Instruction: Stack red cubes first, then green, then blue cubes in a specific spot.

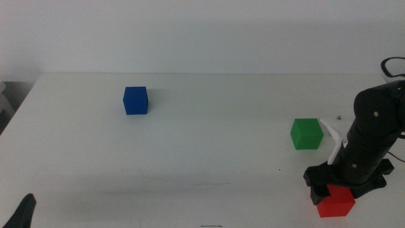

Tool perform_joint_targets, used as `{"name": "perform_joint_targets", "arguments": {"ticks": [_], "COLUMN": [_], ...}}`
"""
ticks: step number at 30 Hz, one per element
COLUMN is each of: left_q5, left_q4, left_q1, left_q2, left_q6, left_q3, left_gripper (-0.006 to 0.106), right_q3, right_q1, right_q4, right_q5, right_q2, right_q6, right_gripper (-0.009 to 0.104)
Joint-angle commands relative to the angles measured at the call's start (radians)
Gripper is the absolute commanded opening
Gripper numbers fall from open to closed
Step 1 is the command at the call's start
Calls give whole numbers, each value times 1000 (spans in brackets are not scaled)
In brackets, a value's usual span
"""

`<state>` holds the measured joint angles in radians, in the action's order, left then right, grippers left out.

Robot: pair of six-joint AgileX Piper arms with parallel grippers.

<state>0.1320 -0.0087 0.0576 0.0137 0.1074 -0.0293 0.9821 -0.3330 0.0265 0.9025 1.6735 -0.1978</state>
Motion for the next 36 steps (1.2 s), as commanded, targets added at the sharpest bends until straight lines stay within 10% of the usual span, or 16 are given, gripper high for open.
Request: {"name": "perform_joint_targets", "arguments": {"ticks": [1, 11, 18, 19, 36], "left_q5": [-87, -87, -87, -87, -87], "left_q4": [-4, -4, -4, -4, -4], "left_q1": [1, 1, 1, 1, 1], "left_q2": [16, 16, 16, 16, 16], "left_q6": [-4, -4, -4, -4, -4], "left_q3": [3, 3, 3, 3, 3], "left_gripper": [94, 94, 94, 94, 94], "right_q3": [28, 28, 28, 42, 388], "right_q1": [-2, -2, -2, -2, -188], "right_q4": [8, 13, 12, 12, 118], "right_q5": [-12, -35, -33, -3, 315], "right_q2": [-17, 19, 19, 18, 67], "right_q6": [-13, -71, -83, -111, -454], "right_gripper": [93, 70, 24, -1, -1]}}
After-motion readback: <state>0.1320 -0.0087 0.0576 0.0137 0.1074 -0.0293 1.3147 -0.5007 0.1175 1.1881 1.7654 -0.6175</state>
